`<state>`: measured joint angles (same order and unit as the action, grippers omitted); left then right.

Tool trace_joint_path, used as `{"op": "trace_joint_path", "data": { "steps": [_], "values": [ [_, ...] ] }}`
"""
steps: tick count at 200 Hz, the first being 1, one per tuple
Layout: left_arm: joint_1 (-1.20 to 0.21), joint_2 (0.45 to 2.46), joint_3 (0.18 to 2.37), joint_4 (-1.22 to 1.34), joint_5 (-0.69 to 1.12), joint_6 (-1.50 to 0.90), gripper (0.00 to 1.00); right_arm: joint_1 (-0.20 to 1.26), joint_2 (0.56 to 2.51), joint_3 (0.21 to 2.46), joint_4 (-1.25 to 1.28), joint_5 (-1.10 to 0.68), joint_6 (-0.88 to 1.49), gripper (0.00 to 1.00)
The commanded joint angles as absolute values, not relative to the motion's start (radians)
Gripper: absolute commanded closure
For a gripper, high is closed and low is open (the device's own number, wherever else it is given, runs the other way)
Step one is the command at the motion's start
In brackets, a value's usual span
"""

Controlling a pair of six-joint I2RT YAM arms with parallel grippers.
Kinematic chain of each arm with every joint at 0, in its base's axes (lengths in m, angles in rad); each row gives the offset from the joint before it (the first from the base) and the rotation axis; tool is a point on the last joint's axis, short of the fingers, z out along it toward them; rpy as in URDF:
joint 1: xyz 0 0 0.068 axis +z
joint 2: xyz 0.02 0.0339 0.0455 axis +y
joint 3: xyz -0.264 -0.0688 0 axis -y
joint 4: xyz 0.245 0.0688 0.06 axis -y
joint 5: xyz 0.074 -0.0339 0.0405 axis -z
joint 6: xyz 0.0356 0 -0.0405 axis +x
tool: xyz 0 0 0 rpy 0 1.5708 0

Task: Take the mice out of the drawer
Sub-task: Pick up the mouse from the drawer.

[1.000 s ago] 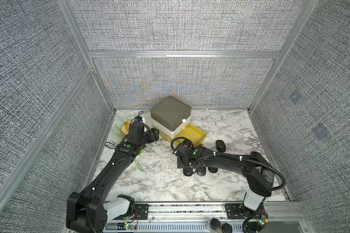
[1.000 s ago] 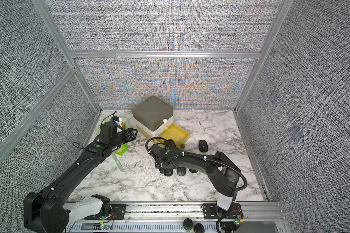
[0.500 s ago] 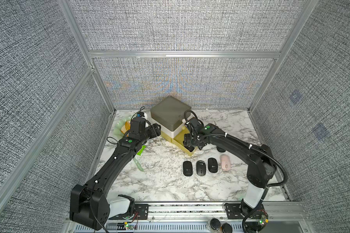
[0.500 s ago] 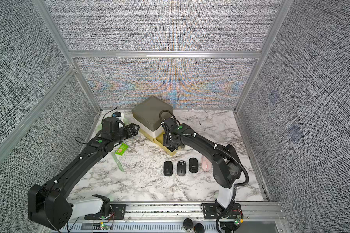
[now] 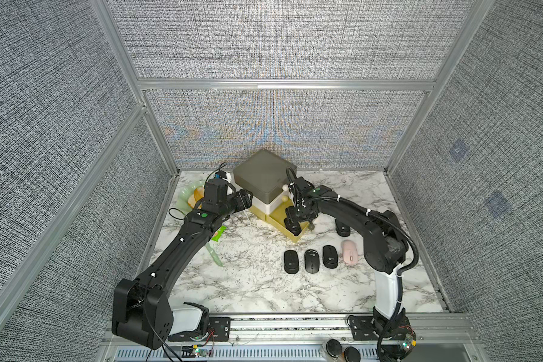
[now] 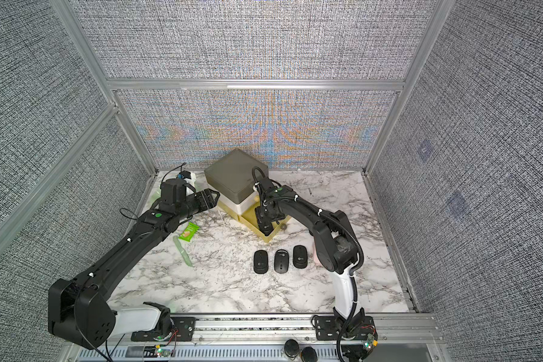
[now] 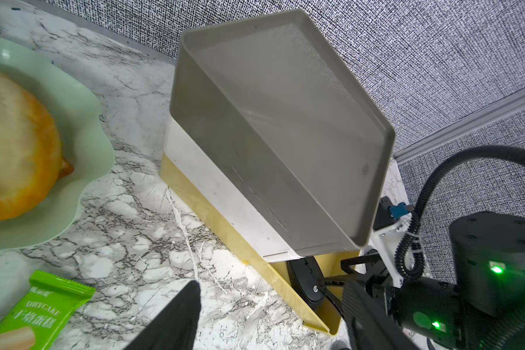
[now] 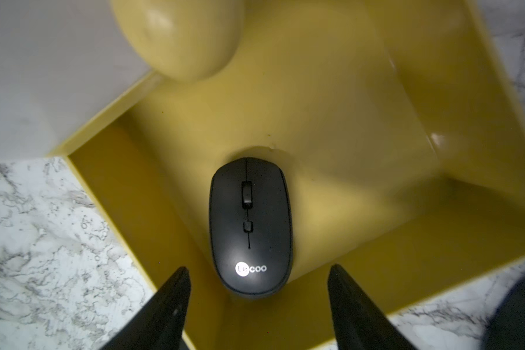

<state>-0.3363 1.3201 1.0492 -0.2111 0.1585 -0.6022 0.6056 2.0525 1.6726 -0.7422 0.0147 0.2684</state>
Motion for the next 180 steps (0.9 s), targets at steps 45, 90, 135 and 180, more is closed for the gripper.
{"op": "trace_joint_path", "data": {
  "steps": [45, 90, 135, 180],
  "values": [
    [-0.334, 1.33, 1.048, -0.191, 0.16, -0.601, 0.24, 0.601, 2.133, 1.69, -0.757, -0.025, 0.117, 0.3],
    [-0.334, 1.343, 1.052, -0.194, 0.157, -0.601, 0.24, 0.592, 2.19, 1.72, -0.781, 0.027, 0.108, 0.3],
    [-0.334, 1.354, 1.055, -0.189, 0.152, -0.601, 0.24, 0.589, 2.211, 1.73, -0.784, 0.08, 0.11, 0.34],
    [-0.334, 1.363, 1.062, -0.185, 0.158, -0.606, 0.24, 0.575, 2.199, 1.705, -0.756, 0.081, 0.102, 0.36]
  ]
}}
